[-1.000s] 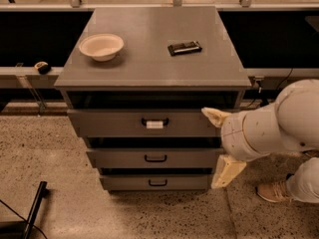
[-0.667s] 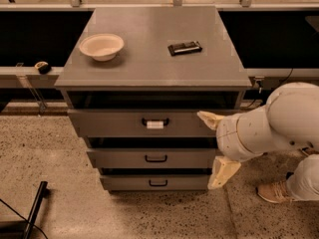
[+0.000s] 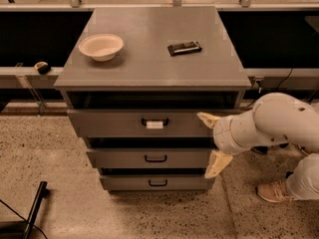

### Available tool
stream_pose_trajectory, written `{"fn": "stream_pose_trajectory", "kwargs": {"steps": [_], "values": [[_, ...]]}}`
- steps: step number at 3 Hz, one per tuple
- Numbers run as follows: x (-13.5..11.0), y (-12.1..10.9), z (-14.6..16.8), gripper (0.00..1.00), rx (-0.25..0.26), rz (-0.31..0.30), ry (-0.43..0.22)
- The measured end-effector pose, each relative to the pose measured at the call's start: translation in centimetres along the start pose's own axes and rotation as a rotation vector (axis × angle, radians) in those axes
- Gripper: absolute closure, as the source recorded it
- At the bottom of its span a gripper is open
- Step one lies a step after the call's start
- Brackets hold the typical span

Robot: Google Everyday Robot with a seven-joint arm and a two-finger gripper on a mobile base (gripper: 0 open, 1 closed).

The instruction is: Open top drawer

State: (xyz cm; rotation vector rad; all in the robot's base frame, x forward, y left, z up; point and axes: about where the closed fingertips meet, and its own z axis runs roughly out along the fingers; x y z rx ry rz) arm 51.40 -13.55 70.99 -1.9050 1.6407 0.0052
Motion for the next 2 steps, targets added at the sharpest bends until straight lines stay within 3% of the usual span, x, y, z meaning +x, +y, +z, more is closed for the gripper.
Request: {"fn": "stream_pose_trajectory", "kwargs": {"steps": [1, 2], "values": [[2.1, -2.6, 2.4, 0.0, 0.013, 0.012, 0.028], [5.0, -5.8, 4.4, 0.0, 0.03, 0.091, 0.041]]}}
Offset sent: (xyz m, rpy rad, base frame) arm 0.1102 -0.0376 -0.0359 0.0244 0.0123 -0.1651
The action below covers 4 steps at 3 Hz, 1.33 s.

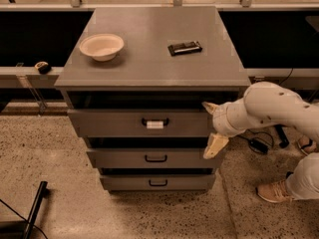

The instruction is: Open top drawer

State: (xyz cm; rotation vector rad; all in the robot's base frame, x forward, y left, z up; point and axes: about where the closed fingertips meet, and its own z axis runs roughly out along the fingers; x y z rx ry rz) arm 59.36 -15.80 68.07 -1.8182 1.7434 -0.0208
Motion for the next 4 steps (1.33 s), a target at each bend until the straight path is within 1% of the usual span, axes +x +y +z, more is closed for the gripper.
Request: {"fn": "stream_pose_trajectory", "kwargs": {"steps": [1, 2, 3, 4], "values": [[1.0, -2.0, 1.4, 0.0, -0.003, 0.04, 0.005], [0.6, -3.7, 1.9, 0.14, -0.005, 0.045, 0.005], [-0.6, -3.7, 2.7, 0.34, -0.032, 0.034, 0.001], [-1.8, -2.3, 3.8, 0.46, -0.068, 0.031, -0.015]]}}
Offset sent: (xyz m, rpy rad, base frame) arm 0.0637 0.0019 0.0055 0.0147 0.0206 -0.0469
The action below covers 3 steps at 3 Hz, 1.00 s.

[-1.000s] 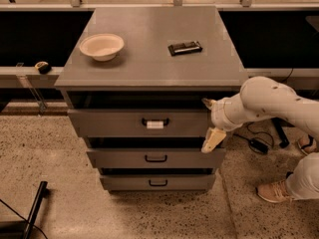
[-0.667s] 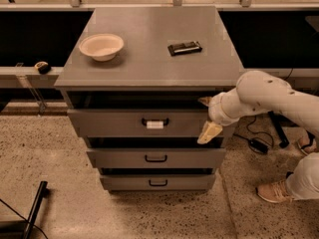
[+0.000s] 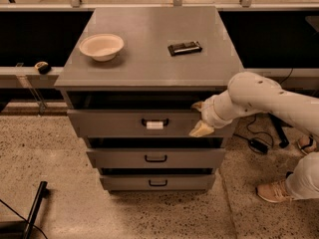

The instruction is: Open top drawer

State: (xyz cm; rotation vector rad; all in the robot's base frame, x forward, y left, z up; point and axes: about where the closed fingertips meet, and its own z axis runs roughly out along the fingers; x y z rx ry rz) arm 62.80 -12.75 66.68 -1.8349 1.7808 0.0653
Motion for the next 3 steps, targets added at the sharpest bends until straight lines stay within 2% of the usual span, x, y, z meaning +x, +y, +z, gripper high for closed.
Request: {"fn": "stream_pose_trajectory", "kwargs": {"steps": [1, 2, 3], "values": [[-0.1, -0.1, -0.2, 0.4, 0.0, 0.0, 0.0], [-1.8, 1.6, -1.4, 0.36, 0.005, -0.02, -0.028], [-3.1, 5.2, -2.1, 0.37, -0.031, -0.033, -0.055]]}}
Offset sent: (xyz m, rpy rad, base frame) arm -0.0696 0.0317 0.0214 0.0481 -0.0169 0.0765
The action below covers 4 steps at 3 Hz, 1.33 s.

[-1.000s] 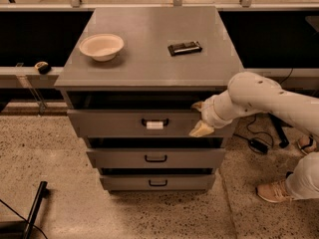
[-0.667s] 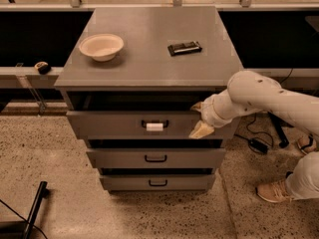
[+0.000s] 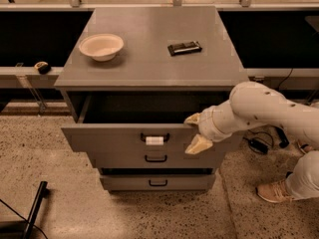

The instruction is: Open top drawer

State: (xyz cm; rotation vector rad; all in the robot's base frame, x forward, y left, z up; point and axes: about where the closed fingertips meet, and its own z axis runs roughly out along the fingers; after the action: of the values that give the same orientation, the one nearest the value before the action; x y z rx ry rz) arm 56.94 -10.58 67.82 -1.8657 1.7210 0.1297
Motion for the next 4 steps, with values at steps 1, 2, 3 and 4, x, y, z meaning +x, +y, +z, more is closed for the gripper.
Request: {"fn": "stream_pose_trajectory", "kwargs": {"steps": [1, 2, 3, 4], "values": [[-0.7, 3.2, 0.1, 0.36, -0.058, 0.002, -0.007], [-1.3, 5.6, -0.3, 0.34, -0.099, 0.006, -0.01], [-1.5, 7.4, -1.1, 0.34, -0.125, 0.021, -0.006], [-1.6, 7.8, -1.5, 0.33, -0.128, 0.024, -0.004]]}}
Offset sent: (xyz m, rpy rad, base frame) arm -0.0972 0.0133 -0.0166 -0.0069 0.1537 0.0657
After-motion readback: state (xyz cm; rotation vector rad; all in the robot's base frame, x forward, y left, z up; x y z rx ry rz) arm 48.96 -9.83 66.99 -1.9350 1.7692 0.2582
